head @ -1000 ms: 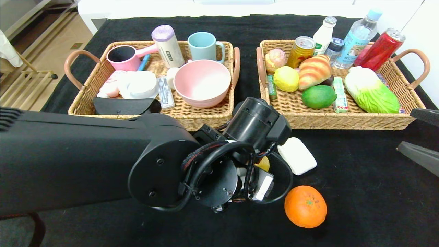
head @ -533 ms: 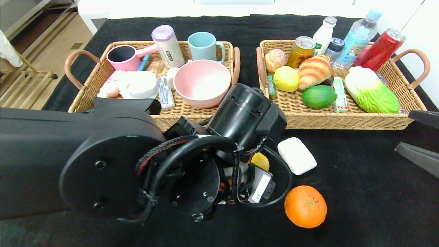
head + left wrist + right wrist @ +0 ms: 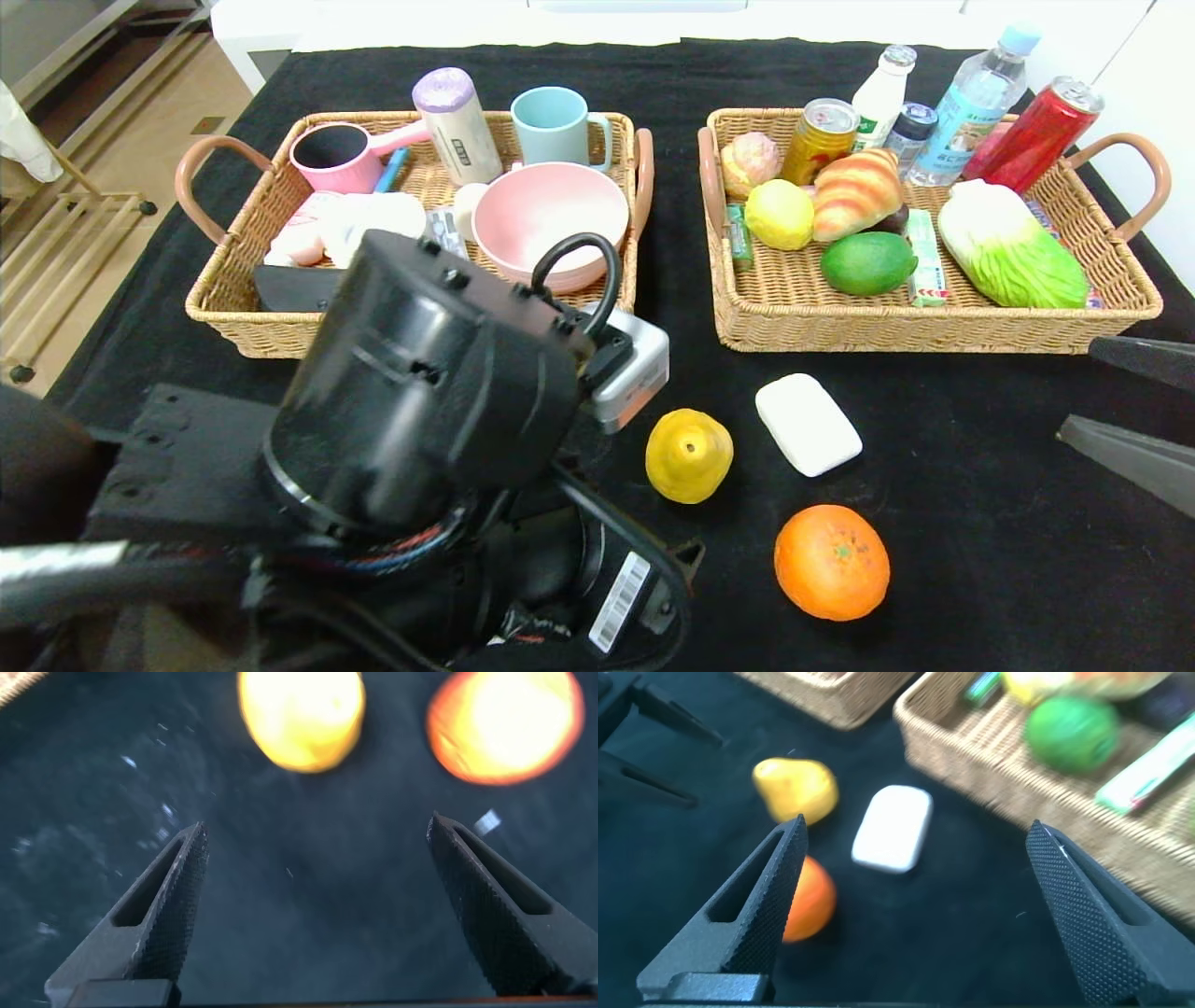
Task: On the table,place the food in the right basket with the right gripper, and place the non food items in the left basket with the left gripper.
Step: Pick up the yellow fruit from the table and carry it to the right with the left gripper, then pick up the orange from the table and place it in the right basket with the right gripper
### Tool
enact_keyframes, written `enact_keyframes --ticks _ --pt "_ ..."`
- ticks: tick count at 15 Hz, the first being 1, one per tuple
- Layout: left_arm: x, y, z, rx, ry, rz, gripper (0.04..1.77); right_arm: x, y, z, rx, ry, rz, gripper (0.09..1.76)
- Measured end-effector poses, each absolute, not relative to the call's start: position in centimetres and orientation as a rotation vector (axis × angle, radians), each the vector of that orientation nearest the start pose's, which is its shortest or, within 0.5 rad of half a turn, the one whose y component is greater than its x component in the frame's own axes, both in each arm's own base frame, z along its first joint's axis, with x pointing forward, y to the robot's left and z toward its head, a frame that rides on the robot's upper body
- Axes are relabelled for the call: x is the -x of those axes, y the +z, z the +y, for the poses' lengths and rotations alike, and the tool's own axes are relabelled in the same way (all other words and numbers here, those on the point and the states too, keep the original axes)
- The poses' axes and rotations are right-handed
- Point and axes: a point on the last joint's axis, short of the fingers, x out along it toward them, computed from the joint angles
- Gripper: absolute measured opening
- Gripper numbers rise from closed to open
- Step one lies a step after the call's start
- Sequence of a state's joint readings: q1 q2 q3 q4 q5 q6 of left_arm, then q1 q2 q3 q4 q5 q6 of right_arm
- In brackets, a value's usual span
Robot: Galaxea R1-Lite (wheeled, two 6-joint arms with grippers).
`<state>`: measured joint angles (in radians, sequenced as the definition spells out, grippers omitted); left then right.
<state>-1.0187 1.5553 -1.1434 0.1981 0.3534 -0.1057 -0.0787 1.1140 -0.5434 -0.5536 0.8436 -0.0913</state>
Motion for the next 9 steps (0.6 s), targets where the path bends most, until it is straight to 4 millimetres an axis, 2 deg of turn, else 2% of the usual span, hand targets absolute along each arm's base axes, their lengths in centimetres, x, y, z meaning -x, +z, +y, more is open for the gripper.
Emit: enact_keyframes --ticks 5,9 --pt "-13.5 23.0 -19.2 -0.243 -0.727 0.327 1.7 -13.7 23.9 2.3 0.075 0.776 0.003 1.71" --pt "-13.9 22.4 -17.1 -0.204 -0.744 0.223 1.7 -14.1 23.5 3.2 0.074 0.783 0.029 1.71"
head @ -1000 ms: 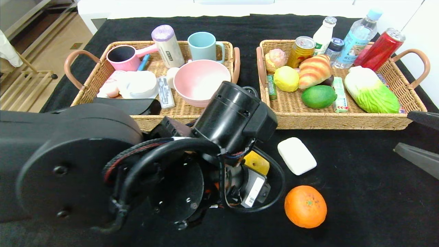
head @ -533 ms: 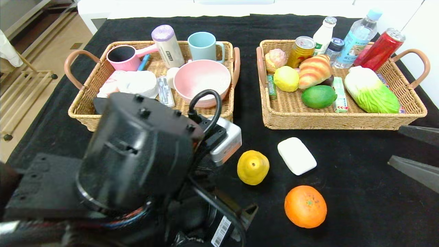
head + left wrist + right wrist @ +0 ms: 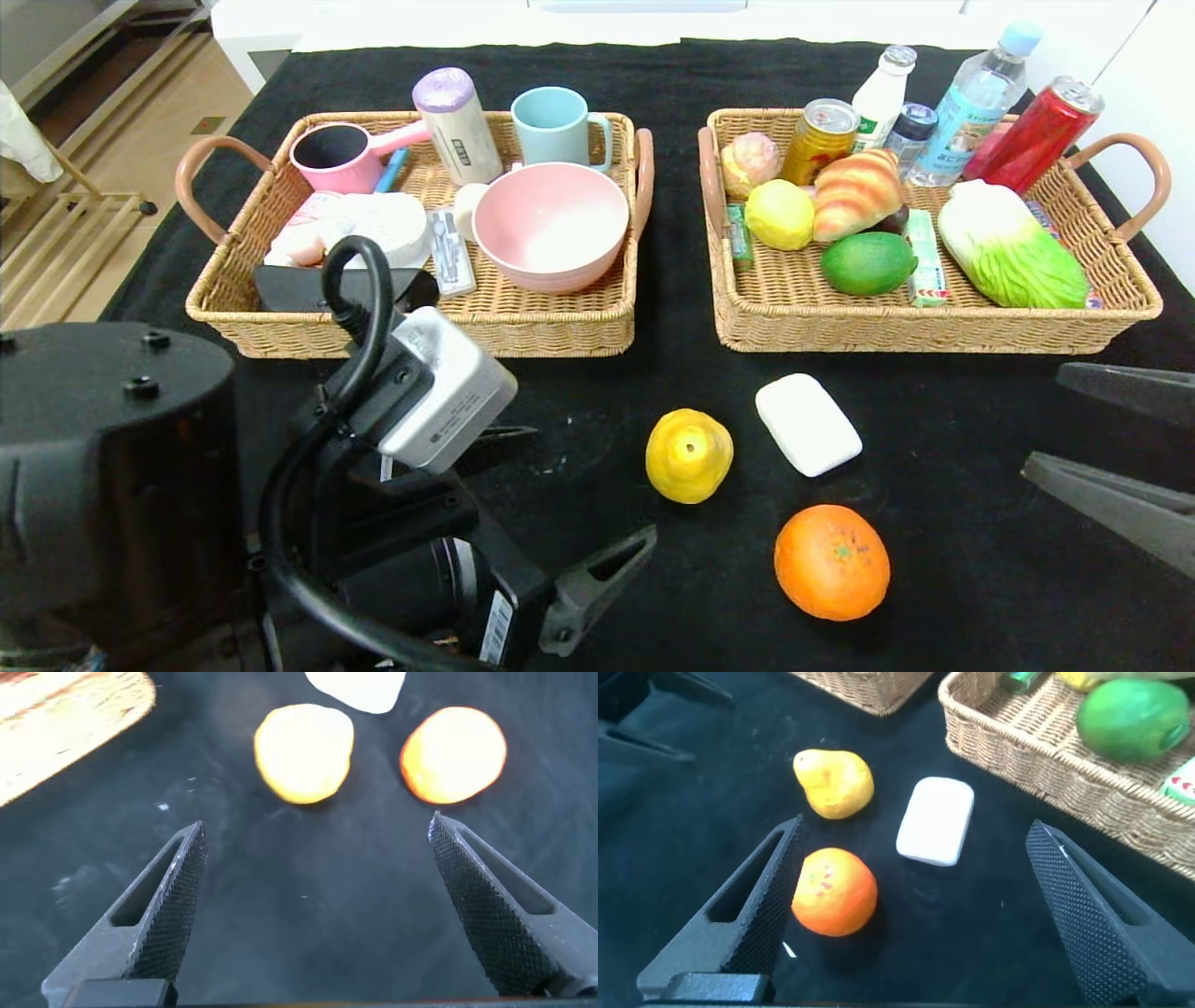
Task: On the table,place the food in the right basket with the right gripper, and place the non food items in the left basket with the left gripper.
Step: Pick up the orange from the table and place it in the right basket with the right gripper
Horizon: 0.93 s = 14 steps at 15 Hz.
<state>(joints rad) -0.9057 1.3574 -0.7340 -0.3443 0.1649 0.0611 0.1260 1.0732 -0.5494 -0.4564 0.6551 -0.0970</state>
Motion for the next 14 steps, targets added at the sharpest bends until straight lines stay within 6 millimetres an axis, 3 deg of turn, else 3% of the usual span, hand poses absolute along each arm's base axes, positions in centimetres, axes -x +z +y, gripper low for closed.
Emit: enact_keyframes --ticks 4,7,14 --pt "-13.9 21.5 -16.0 -0.261 -0.739 0.196 1.7 -14.7 23.4 3.7 0.073 0.736 0.052 1.71" --pt "-13.8 21.7 -15.3 -0.258 -0.729 0.186 1.71 -15.2 23.6 5.3 0.083 0.601 0.087 1.71" --pt "-13.8 22.4 -14.5 -0.246 -0.704 0.155 1.71 -17.1 23.9 10.2 0.089 0.416 0.437 1.71"
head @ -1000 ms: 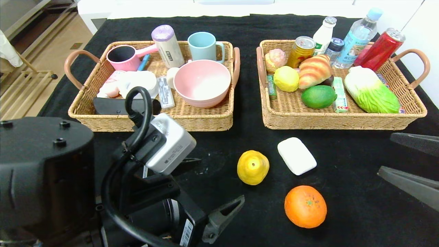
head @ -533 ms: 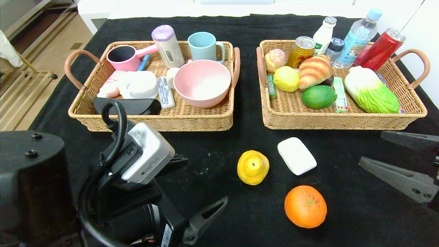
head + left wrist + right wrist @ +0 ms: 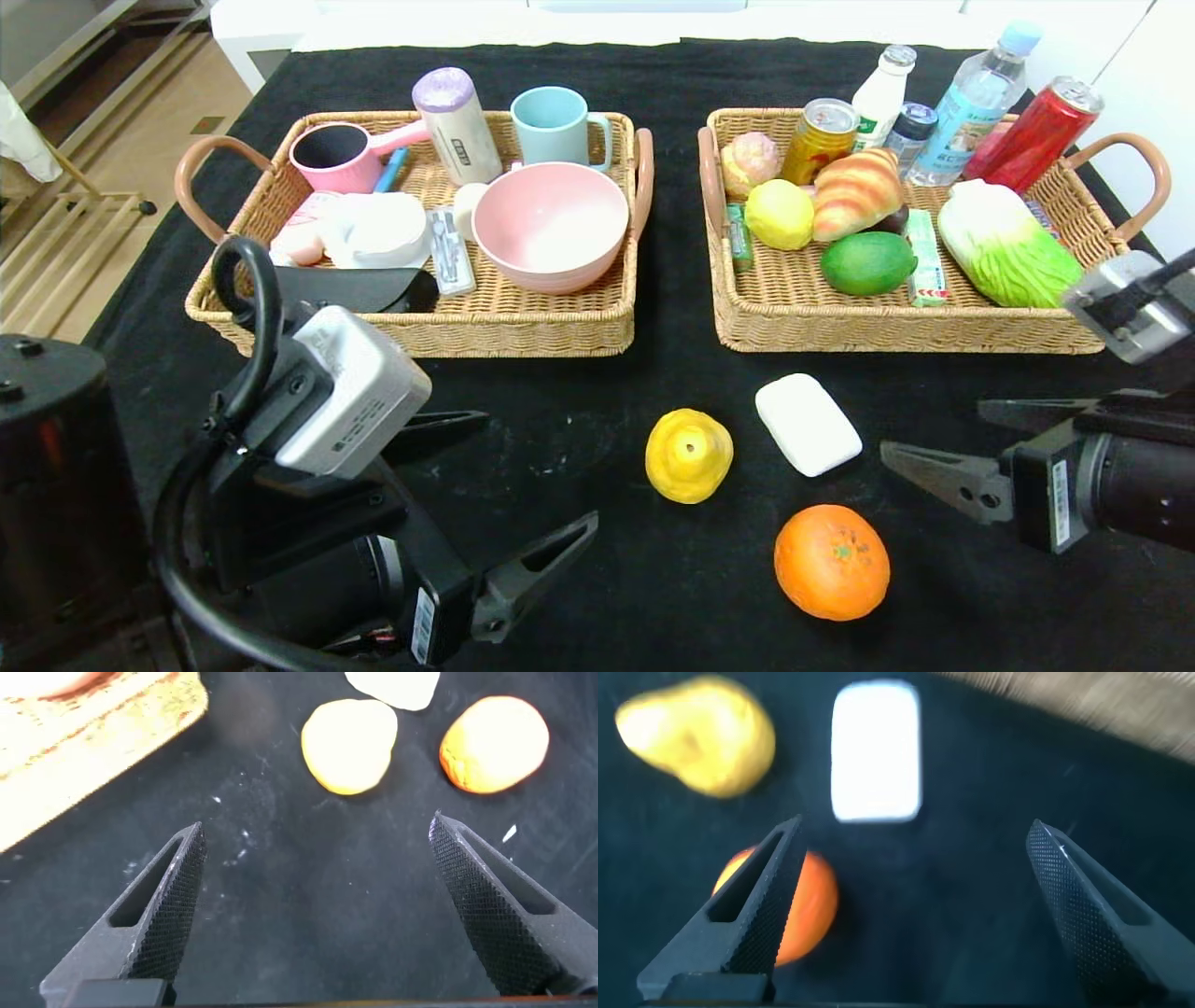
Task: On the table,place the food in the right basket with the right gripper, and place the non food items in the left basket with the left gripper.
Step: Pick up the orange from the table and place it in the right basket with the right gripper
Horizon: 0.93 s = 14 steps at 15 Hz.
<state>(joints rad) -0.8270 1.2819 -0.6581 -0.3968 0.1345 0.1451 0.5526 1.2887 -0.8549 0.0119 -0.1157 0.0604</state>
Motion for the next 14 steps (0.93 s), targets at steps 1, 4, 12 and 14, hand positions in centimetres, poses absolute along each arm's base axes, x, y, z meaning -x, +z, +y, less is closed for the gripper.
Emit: enact_keyframes --ticks 1,4,12,14 --pt "-13.7 22.5 -14.4 -0.245 -0.708 0.151 1.71 -16.9 24.2 10.7 0.081 0.409 0.496 1.71" --pt "-13.6 22.5 -14.4 -0.242 -0.718 0.147 1.72 -16.4 24.9 12.9 -0.049 0.357 0.634 1.71" --pt "-13.3 22.7 -14.1 -0.247 -0.725 0.137 1.72 -16.4 24.1 18.5 -0.091 0.249 0.818 1.71" --pt "-13.1 22.8 -14.0 -0.25 -0.724 0.127 1.72 -16.9 23.8 19.4 -0.096 0.208 0.832 1.71"
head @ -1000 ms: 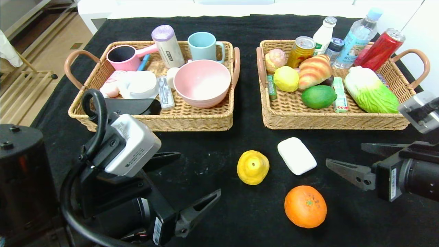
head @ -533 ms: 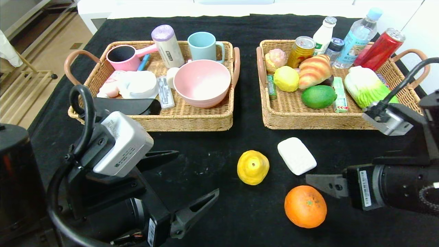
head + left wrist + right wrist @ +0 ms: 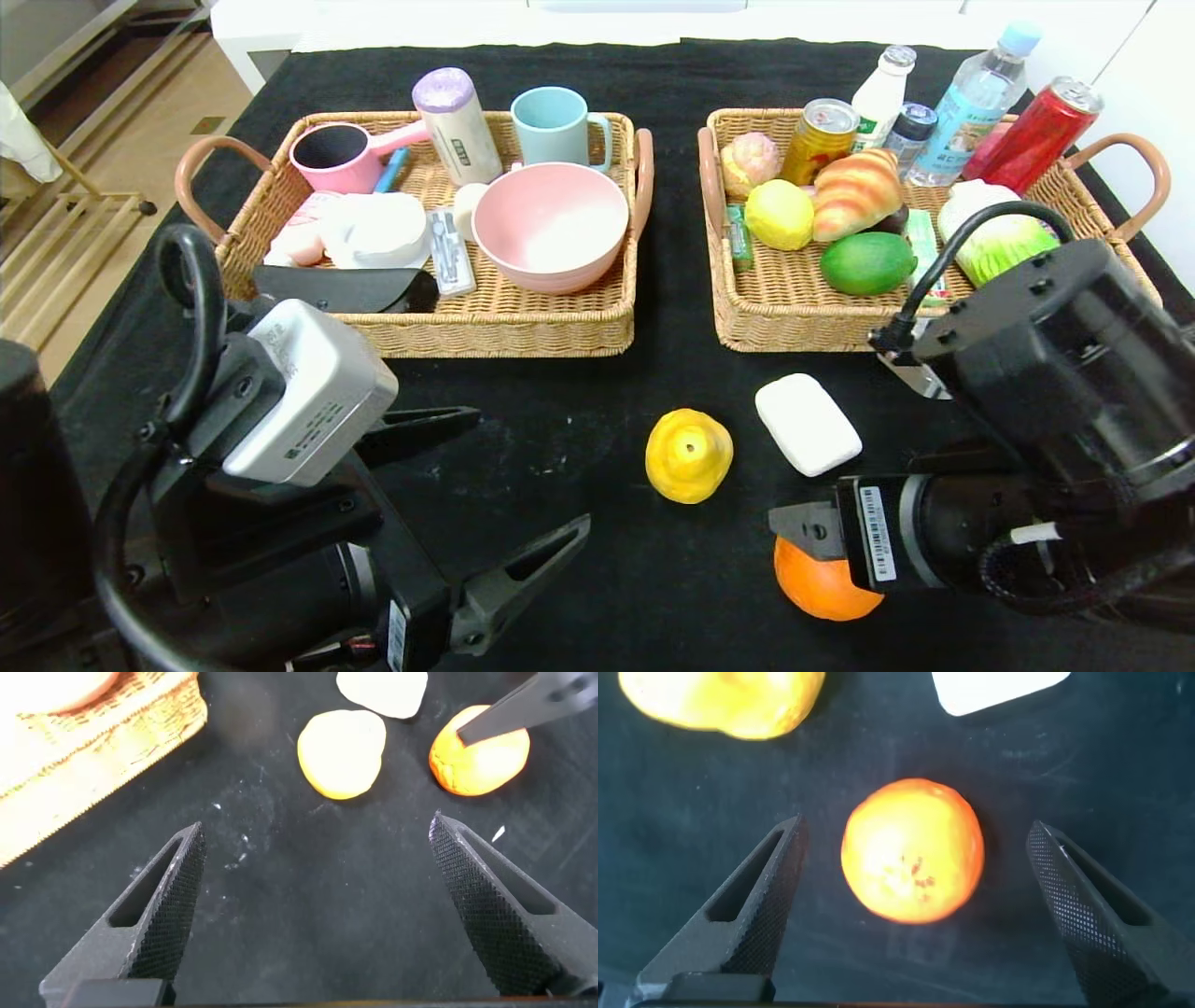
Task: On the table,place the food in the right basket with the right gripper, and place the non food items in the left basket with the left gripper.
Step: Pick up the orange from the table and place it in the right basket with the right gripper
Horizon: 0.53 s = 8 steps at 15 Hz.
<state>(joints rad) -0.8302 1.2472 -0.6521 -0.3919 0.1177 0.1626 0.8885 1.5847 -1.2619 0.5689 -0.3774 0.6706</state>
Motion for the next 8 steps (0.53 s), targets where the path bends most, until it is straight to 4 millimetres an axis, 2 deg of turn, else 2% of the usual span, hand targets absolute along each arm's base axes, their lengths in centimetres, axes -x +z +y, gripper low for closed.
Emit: enact_keyframes --ticks 3,8 --pt "-13.0 22.9 -13.8 -0.249 -0.726 0.12 1.72 -17.6 22.7 20.5 -0.097 0.153 0.847 1.71" --pt "-13.0 22.8 -13.8 -0.252 -0.728 0.125 1.72 -18.4 21.4 20.9 -0.088 0.103 0.894 1.71"
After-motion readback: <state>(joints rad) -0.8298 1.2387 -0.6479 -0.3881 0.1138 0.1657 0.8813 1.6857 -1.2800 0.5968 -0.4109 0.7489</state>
